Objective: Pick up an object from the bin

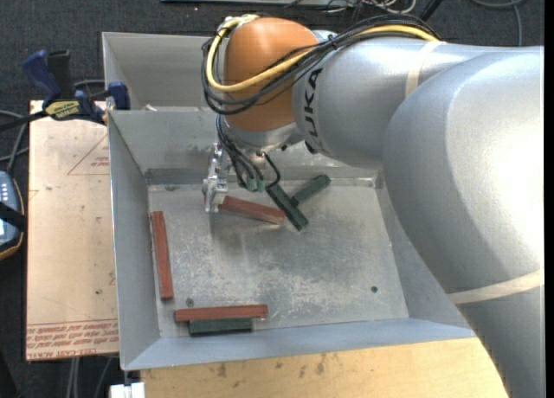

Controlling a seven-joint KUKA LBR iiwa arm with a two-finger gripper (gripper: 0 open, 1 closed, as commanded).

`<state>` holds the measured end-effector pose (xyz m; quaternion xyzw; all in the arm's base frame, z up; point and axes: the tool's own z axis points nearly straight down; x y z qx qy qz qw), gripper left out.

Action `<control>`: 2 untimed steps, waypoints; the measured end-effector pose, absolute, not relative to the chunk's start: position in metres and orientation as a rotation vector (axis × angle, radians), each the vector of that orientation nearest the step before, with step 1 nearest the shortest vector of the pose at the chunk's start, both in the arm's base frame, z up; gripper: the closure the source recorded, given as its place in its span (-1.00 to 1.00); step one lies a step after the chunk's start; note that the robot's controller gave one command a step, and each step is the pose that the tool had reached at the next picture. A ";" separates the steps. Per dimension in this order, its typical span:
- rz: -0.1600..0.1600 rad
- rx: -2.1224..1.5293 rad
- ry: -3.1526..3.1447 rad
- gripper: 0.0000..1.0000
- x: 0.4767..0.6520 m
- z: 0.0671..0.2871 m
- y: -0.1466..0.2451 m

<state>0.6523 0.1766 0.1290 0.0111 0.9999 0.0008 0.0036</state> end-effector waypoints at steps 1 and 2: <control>0.000 0.056 3.144 1.00 0.653 0.159 0.168; 0.004 0.065 3.135 1.00 0.655 0.201 0.166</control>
Offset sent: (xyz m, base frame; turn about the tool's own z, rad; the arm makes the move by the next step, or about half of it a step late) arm -0.0017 -0.0102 0.0398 0.0117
